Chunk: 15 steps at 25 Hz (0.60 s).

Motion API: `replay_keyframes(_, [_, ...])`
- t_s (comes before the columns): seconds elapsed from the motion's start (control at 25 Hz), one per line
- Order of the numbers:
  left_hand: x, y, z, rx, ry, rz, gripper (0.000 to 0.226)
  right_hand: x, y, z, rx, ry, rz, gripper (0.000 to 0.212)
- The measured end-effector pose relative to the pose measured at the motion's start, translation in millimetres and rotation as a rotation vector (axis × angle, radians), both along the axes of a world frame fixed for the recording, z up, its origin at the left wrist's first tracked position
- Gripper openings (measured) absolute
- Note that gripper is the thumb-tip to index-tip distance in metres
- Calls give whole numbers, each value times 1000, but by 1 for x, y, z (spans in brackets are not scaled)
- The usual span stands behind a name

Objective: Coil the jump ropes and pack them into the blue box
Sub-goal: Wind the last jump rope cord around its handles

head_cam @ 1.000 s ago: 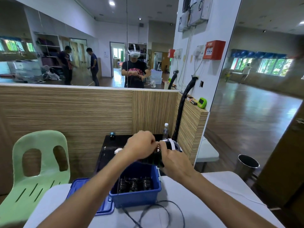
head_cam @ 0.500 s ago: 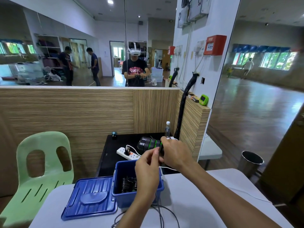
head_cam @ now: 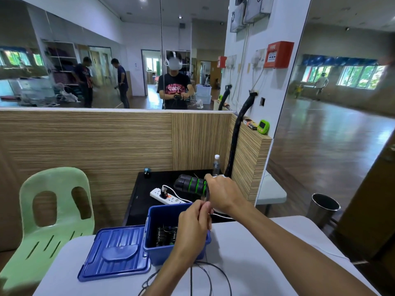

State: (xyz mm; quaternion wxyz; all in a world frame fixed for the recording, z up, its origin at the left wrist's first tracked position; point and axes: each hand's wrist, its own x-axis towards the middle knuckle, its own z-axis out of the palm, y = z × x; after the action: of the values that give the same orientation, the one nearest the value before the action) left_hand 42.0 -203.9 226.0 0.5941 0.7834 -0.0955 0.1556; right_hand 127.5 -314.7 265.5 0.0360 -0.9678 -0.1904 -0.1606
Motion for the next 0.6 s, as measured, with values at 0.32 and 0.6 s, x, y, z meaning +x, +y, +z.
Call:
replay_keyframes(0.32, [17,50,-40,-93,291,-397,36,-17,-3,8,239,111,187,27])
replay_keyframes(0.6, [51,84,-30,-54,337,-315,20,-51,-8,27,223,317,384,31])
